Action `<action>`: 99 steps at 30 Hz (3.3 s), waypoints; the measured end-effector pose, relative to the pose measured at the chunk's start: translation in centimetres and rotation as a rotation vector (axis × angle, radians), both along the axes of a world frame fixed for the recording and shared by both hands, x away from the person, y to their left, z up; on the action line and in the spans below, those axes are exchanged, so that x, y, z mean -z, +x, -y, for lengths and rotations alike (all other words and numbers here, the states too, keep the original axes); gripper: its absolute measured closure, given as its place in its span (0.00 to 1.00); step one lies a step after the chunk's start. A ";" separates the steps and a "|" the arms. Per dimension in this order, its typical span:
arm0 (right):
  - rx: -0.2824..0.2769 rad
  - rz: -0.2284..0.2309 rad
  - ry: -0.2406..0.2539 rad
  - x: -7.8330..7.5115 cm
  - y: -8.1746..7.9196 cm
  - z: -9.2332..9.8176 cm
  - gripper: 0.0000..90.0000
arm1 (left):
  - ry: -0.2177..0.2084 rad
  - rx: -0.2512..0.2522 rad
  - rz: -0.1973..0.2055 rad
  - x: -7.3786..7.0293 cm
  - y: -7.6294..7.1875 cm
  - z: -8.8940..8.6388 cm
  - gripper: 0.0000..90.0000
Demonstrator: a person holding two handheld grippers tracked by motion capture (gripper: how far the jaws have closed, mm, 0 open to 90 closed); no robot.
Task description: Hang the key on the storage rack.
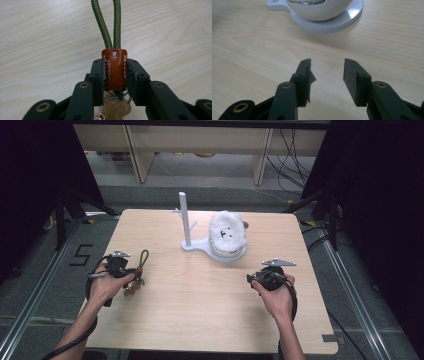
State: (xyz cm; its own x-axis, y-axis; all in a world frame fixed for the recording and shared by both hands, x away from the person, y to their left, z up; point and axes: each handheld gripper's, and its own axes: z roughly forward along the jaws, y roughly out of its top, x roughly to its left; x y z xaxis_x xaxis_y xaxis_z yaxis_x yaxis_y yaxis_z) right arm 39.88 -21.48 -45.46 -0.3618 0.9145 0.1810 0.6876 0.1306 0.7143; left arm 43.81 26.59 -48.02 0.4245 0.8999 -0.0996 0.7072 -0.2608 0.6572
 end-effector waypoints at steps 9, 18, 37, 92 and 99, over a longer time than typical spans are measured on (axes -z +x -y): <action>-0.008 0.028 0.000 0.1 0.1 0.1 0.65 | -0.109 -0.026 0.131 0.2 -1.3 0.2 0.76; -0.023 0.053 -0.021 0.2 0.2 0.3 0.64 | -0.162 -0.029 0.207 -0.2 -2.0 0.5 0.76; 0.004 0.045 -0.013 0.2 0.0 0.0 0.63 | -0.206 -0.018 0.317 -2.2 -2.3 1.0 0.76; -0.004 0.063 -0.010 -0.1 -0.1 0.3 0.62 | -0.225 0.060 0.436 -6.9 -0.7 4.8 0.76; -0.001 0.061 -0.009 -0.1 -0.1 0.3 0.62 | -0.222 0.070 0.444 -7.3 -0.4 5.2 0.76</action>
State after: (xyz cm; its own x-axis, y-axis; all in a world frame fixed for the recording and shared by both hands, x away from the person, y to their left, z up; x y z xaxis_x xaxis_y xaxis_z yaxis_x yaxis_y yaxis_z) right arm 39.77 -21.79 -45.38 -0.3732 0.9155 0.1501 0.6423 0.1383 0.7538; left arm 43.37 21.40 -40.68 0.5282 0.8452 -0.0811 0.3322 -0.1179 0.9358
